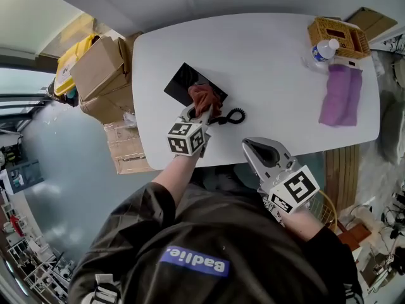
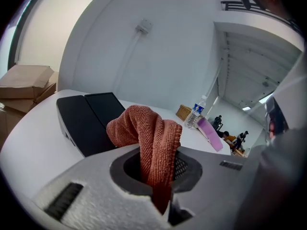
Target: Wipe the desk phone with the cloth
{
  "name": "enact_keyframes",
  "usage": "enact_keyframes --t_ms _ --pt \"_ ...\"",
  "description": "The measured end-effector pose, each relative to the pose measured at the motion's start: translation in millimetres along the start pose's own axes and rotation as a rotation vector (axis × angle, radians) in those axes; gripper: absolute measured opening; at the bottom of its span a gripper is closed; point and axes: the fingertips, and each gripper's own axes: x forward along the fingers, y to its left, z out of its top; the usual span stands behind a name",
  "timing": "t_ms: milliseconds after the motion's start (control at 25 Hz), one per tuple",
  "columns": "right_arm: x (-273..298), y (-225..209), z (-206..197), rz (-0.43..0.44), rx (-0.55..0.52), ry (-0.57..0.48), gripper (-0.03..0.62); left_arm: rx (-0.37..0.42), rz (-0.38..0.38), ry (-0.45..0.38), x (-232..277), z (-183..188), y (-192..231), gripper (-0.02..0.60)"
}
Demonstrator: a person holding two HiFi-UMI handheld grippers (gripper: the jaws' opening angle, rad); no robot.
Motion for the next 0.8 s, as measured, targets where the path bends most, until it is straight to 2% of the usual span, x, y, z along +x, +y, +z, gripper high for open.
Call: enact_keyframes --t_ms 160,360,600,800 --pt "0 2 1 0.014 0.013 -0.011 0.028 0.022 -0.010 -0.010 -3 8 -8 0.032" --pt "8 6 15 0.045 0.003 -0.039 0.028 0.091 0.026 -0.062 -12 50 5 0.032" --pt "12 7 24 0.069 -0.002 -0.045 0.028 0.062 0.107 -0.111 -14 88 41 0.032" --pt "6 -1 13 0.048 0.016 -0.028 0.028 0.041 0.092 -0.093 3 82 38 0.032"
